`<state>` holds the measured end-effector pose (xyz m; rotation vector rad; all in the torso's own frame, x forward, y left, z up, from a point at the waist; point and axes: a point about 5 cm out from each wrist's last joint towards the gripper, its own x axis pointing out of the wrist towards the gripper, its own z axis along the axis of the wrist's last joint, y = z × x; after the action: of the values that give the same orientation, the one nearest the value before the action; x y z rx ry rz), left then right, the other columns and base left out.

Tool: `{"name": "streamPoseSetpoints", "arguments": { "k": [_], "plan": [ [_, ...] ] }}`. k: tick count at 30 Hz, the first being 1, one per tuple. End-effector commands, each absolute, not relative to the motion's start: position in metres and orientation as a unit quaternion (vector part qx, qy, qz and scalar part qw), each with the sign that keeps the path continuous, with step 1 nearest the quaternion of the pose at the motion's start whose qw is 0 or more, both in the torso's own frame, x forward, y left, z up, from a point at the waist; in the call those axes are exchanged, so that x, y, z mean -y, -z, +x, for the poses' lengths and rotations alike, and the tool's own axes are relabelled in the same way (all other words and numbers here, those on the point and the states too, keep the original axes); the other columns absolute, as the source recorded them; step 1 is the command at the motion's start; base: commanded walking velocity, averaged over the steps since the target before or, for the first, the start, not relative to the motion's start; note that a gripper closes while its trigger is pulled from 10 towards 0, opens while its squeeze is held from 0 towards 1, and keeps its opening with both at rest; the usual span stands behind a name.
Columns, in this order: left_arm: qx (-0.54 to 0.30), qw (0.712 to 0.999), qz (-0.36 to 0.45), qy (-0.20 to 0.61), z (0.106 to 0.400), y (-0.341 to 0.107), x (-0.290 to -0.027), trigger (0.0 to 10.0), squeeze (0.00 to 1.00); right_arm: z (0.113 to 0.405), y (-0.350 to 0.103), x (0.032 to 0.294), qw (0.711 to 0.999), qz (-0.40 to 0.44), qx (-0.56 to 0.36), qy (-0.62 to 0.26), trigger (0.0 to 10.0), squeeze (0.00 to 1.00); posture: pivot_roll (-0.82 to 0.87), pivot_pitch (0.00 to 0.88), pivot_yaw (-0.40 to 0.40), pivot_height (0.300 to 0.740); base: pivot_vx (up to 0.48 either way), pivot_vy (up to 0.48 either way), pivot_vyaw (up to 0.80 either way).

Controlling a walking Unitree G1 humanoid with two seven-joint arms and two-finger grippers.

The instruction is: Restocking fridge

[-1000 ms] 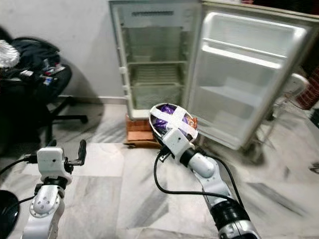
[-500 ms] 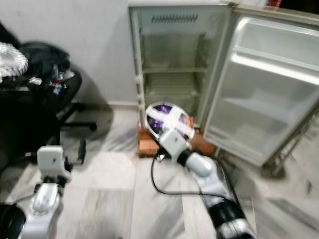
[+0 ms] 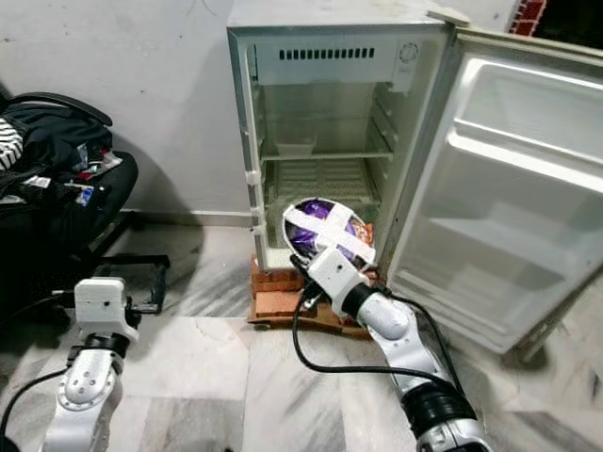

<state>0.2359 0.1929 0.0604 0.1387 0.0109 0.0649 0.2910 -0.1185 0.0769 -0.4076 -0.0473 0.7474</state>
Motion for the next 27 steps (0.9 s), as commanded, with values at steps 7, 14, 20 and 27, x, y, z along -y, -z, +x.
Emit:
{"name": "streamPoseSetpoints", "arguments": {
  "k": [7,14,20,27],
  "plan": [
    [-0.004,0.997,0.073,-0.03,0.2361,-0.0622,-0.1972,10.0,0.0,0.2931,-0.0875,0.104,0.904,-0.197,0.054,-0.375,10.0,0.0,0.02,0.004,0.012,0.74,0.462,0.0,0.0],
    [-0.005,0.997,0.072,-0.031,0.2365,-0.062,-0.197,10.0,0.0,0.2931,-0.0874,0.1039,0.903,-0.199,0.054,-0.377,10.0,0.0,0.02,0.005,0.01,0.74,0.478,0.0,0.0],
    [-0.006,0.997,0.067,-0.035,0.2369,-0.0615,-0.1976,10.0,0.0,0.2931,-0.0873,0.1035,0.902,-0.201,0.055,-0.379,10.0,0.0,0.02,0.006,0.01,0.74,0.48,0.0,0.0],
    [-0.008,0.997,0.067,-0.035,0.2373,-0.061,-0.1979,10.0,0.0,0.2916,-0.086,0.1034,0.901,-0.202,0.055,-0.38,10.0,0.0,0.02,0.006,0.014,0.74,0.457,0.0,0.0]
  ]
}}
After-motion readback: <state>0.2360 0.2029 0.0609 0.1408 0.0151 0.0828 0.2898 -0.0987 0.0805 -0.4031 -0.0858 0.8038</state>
